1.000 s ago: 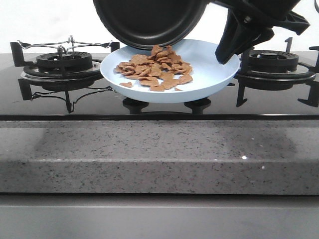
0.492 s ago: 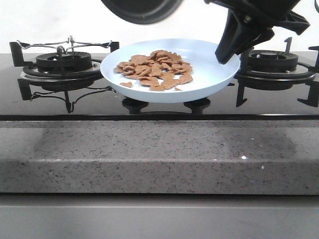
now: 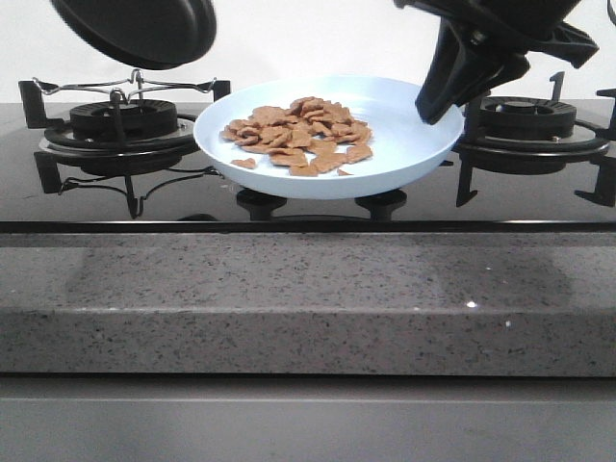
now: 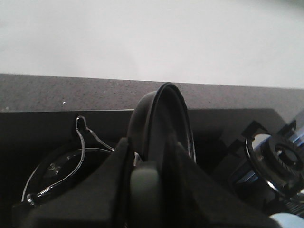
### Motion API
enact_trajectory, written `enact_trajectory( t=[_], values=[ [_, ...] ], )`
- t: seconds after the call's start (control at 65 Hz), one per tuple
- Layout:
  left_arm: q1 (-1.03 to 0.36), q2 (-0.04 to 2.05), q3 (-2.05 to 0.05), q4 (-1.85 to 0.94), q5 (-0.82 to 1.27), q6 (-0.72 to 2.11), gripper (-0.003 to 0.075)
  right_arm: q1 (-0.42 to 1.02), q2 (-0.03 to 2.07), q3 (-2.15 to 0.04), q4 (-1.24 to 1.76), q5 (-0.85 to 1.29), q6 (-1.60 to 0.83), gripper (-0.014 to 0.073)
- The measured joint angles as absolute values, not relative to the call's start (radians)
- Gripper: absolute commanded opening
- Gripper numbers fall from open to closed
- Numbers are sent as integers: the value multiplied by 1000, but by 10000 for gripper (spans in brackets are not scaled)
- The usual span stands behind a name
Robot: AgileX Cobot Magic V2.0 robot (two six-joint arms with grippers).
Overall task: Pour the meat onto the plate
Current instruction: 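Move the emptied pan back and lower it onto its burner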
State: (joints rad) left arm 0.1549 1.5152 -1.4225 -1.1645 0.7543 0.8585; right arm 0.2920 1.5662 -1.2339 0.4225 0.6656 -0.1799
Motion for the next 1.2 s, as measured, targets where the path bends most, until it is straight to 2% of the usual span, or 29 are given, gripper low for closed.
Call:
enact_trajectory(
  t=[0.323, 0.908, 1.0, 1.2],
  values=[
    [303, 1671, -1426, -1455, 886, 824, -20, 292, 1566, -1234, 423, 666, -180, -113],
    [315, 1877, -1428, -1521, 932, 685, -13, 292, 1566, -1234, 423, 666, -180, -113],
    [316, 1887, -1429, -1519, 954, 668, 54, 292, 1566, -1234, 423, 666, -180, -113],
    [317, 1894, -1429, -1480, 959, 653, 342, 292, 1566, -1234, 423, 666, -180, -113]
  ],
)
